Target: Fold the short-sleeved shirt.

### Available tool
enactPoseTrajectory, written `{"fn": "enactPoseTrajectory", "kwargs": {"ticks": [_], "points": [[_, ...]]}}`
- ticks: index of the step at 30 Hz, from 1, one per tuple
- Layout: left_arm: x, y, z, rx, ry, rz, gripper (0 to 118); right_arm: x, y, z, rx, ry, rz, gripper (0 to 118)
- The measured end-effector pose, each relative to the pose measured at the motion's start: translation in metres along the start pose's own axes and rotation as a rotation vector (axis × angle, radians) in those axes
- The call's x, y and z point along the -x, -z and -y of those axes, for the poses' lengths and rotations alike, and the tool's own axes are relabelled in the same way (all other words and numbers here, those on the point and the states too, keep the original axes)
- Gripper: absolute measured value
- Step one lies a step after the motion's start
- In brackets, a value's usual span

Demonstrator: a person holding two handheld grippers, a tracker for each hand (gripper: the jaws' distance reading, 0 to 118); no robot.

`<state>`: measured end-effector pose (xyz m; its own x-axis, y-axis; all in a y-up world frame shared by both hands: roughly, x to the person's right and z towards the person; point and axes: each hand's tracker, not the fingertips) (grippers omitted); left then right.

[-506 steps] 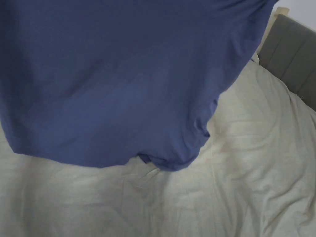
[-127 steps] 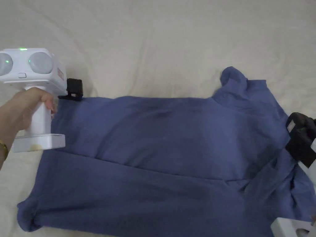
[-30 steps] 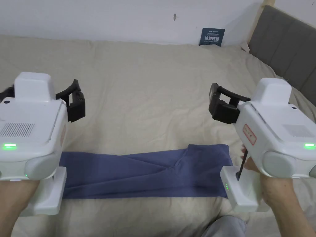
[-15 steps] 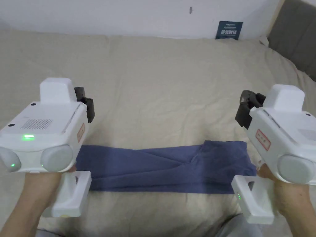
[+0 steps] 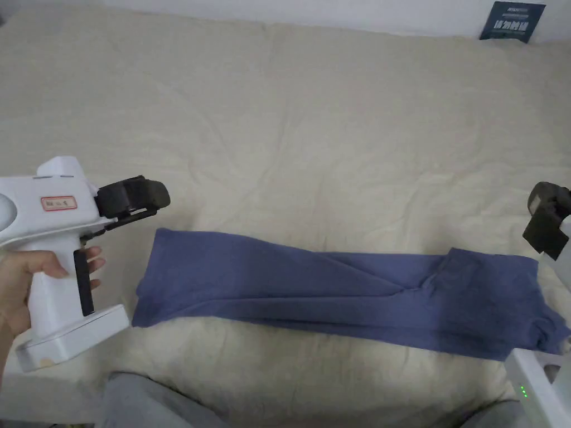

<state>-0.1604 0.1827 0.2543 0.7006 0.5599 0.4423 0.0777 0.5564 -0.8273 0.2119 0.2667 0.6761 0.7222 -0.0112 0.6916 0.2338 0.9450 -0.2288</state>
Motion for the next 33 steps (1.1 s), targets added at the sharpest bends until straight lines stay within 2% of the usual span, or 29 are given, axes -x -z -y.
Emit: {"fn": "enactPoseTrajectory", "kwargs": {"ticks": [6,10,12,13,14,15,16,17,19,20,22,24,29,33], "points": [[0.059,0.025,0.038,0.125,-0.171,0.067,118,0.008,0.008,0.007,0.051,-0.017,0.022,1],[0.064,0.047,0.058,0.226,-0.155,0.083,118,0.013,0.01,0.009,0.074,-0.023,0.035,1],[0.056,0.044,0.058,0.16,-0.106,0.101,118,0.014,0.01,0.009,0.083,-0.024,0.039,1],[0.057,0.047,0.057,0.164,-0.138,0.158,117,0.014,0.011,0.009,0.085,-0.022,0.041,1],[0.057,0.049,0.058,0.194,-0.193,0.216,108,0.014,0.011,0.009,0.087,-0.02,0.04,1],[0.056,0.054,0.058,0.213,-0.241,0.252,88,0.014,0.011,0.009,0.092,-0.02,0.038,1],[0.055,0.059,0.06,0.221,-0.261,0.254,73,0.014,0.012,0.01,0.094,-0.021,0.041,1],[0.052,0.065,0.062,0.233,-0.251,0.213,59,0.014,0.012,0.01,0.095,-0.022,0.043,1],[0.048,0.072,0.065,0.221,-0.198,0.112,19,0.014,0.011,0.01,0.1,-0.021,0.042,1],[0.047,0.072,0.064,0.215,-0.206,0.083,12,0.013,0.009,0.011,0.1,-0.021,0.042,1],[0.043,0.074,0.062,0.24,-0.293,0.05,10,0.011,0.005,0.011,0.098,-0.025,0.04,1],[0.028,0.071,0.058,0.234,-0.267,-0.004,9,0.007,0.003,0.011,0.095,-0.026,0.041,1],[-0.036,0.051,0.042,0.204,-0.07,-0.151,8,-0.003,-0.002,0.011,0.081,-0.002,0.042,1],[-0.111,0.017,0.034,0.114,0.084,-0.132,8,-0.011,-0.007,0.009,0.064,0.013,0.039,1]]}}
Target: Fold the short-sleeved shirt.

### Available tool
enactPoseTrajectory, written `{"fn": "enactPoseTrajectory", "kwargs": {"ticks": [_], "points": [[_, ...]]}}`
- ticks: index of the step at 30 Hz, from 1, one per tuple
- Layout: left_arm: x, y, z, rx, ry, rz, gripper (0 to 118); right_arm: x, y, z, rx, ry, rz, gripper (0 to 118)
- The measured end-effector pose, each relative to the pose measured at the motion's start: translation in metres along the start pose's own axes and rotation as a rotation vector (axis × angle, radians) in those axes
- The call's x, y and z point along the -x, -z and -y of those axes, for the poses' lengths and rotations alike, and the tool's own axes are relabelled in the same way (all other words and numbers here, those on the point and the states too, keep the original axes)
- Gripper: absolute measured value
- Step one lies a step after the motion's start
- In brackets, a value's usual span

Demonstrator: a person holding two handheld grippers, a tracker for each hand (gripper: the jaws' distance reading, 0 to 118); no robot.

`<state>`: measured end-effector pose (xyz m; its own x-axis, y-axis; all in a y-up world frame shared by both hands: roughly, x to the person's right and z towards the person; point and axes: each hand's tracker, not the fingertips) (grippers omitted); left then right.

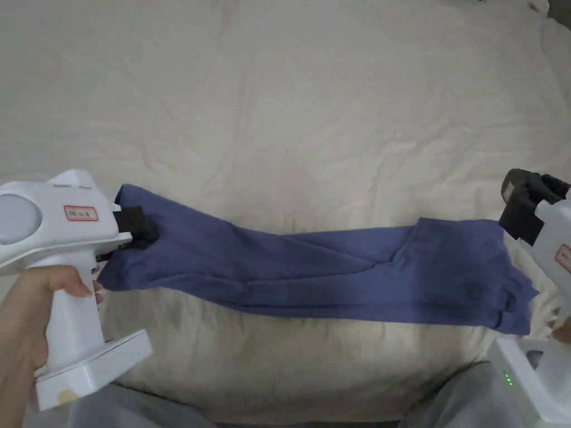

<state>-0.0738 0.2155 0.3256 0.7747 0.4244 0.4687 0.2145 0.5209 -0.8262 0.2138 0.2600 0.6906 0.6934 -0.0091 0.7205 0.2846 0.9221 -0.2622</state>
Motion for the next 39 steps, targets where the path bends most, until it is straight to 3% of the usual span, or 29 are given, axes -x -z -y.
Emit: {"fn": "enactPoseTrajectory", "kwargs": {"ticks": [6,12,15,16,17,18,19,21,25,26,30,31,34,39], "points": [[-0.103,-0.003,0.015,0.014,0.135,0.132,8,-0.017,-0.005,0.004,-0.021,0.044,-0.014,1],[-0.186,0.082,0.062,0.176,0.233,0.167,8,-0.039,-0.017,0.012,-0.027,0.098,0.006,1],[-0.207,0.133,0.093,0.286,0.224,0.087,10,-0.054,-0.024,0.015,-0.027,0.114,0.032,1],[-0.213,0.15,0.103,0.318,0.246,0.045,18,-0.06,-0.026,0.016,-0.026,0.114,0.045,1],[-0.217,0.162,0.111,0.331,0.28,0.005,33,-0.066,-0.028,0.017,-0.023,0.118,0.061,1],[-0.221,0.171,0.12,0.332,0.301,-0.013,60,-0.071,-0.03,0.018,-0.02,0.126,0.075,1],[-0.223,0.179,0.127,0.337,0.305,0.006,76,-0.077,-0.031,0.019,-0.016,0.136,0.085,1],[-0.228,0.179,0.135,0.327,0.276,0.077,94,-0.086,-0.034,0.022,-0.014,0.153,0.106,1],[-0.229,0.154,0.114,0.334,0.229,0.228,89,-0.095,-0.037,0.024,-0.008,0.161,0.129,1],[-0.225,0.144,0.105,0.302,0.209,0.234,82,-0.094,-0.037,0.024,-0.008,0.161,0.13,1],[-0.206,0.097,0.076,0.005,0.276,0.128,9,-0.091,-0.039,0.023,-0.019,0.168,0.119,1],[-0.2,0.09,0.073,-0.036,0.326,0.044,2,-0.09,-0.039,0.023,-0.021,0.169,0.113,1],[-0.186,0.081,0.081,-0.055,0.416,-0.007,0,-0.084,-0.036,0.022,-0.02,0.158,0.093,1],[-0.18,0.105,0.128,0.071,0.414,0.031,0,-0.077,-0.031,0.025,-0.008,0.151,0.065,1]]}}
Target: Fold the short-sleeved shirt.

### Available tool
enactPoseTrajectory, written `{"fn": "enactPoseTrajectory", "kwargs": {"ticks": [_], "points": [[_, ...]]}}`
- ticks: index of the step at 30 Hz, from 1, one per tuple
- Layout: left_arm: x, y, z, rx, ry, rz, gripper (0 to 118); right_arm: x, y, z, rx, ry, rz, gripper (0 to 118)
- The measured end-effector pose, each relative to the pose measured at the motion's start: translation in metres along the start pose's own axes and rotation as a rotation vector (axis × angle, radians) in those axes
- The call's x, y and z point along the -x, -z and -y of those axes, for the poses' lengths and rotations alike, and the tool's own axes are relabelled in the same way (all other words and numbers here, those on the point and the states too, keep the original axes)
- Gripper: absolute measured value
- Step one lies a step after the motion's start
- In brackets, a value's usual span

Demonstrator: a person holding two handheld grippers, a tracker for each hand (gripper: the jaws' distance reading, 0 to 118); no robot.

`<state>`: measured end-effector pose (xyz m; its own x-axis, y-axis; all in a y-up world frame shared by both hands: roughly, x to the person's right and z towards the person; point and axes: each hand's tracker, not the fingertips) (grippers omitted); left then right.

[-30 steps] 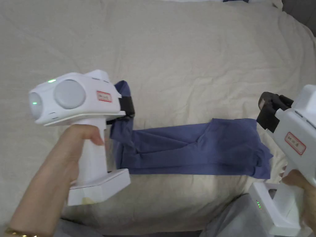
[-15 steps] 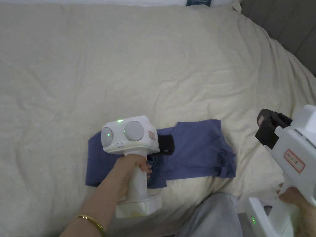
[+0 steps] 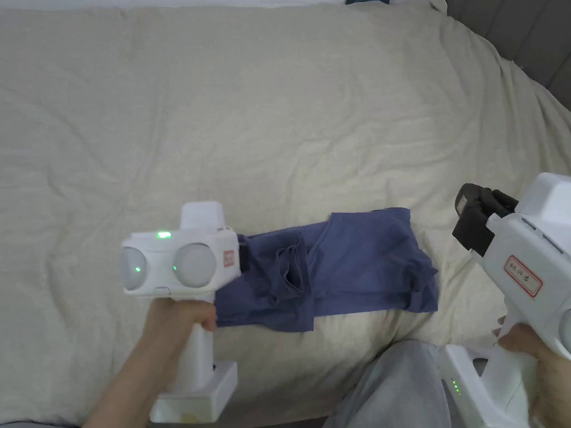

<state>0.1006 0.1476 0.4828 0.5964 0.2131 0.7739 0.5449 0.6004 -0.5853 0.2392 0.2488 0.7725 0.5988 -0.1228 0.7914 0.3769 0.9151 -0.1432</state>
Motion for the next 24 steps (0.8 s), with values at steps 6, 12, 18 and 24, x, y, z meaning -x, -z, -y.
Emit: {"fn": "enactPoseTrajectory", "kwargs": {"ticks": [6,12,18,24], "points": [[-0.051,0.057,0.026,0.099,0.039,0.052,0,-0.002,-0.006,0.003,0.015,-0.024,-0.002,1],[-0.088,0.072,0.016,0.05,0.147,-0.049,1,-0.014,-0.015,0.004,0.029,-0.055,0.031,1],[-0.089,0.061,-0.011,0.034,0.085,0.069,1,-0.019,-0.016,0.001,0.035,-0.041,0.049,1],[-0.037,-0.002,-0.055,-0.154,-0.026,0.19,47,-0.012,-0.019,-0.01,-0.003,-0.047,0.032,1]]}}
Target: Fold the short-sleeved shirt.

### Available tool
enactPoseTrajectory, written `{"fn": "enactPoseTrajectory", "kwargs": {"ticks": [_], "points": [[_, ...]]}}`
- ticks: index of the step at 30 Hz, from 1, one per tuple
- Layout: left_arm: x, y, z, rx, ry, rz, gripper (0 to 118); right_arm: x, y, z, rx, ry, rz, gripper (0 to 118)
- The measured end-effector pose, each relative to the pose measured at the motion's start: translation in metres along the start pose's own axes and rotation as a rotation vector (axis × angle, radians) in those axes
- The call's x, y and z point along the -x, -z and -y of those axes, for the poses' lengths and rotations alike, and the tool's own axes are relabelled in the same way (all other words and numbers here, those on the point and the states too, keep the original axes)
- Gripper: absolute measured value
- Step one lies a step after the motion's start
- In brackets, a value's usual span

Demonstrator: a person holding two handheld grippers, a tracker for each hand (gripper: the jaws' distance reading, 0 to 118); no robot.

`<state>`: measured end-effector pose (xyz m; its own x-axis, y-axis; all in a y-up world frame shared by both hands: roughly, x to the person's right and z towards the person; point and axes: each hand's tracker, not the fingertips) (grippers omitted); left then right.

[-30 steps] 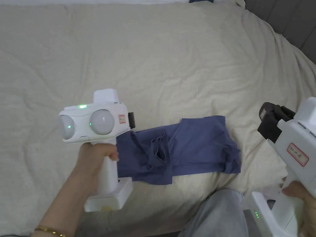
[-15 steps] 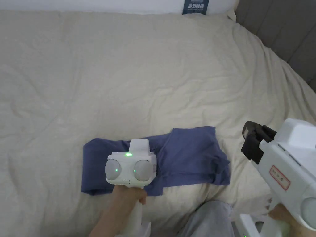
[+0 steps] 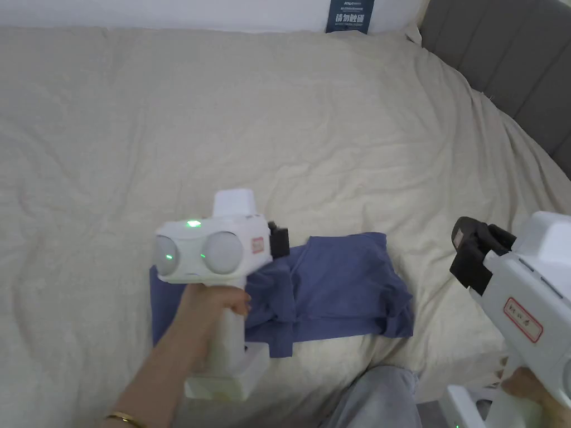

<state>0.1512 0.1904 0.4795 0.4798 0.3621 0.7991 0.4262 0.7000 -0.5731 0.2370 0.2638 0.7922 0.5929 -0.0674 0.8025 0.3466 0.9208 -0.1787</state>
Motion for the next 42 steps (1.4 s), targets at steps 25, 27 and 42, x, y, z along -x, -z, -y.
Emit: {"fn": "enactPoseTrajectory", "kwargs": {"ticks": [25,27,42], "points": [[0.221,-0.006,0.065,0.249,-0.665,0.42,109,0.037,0.023,-0.001,0.059,-0.065,-0.041,1],[0.213,0.004,0.064,0.277,-0.676,0.375,80,0.038,0.024,-0.001,0.065,-0.066,-0.043,1],[0.212,-0.026,0.035,0.311,-0.558,0.092,9,0.036,0.017,-0.001,0.06,-0.05,-0.053,1]]}}
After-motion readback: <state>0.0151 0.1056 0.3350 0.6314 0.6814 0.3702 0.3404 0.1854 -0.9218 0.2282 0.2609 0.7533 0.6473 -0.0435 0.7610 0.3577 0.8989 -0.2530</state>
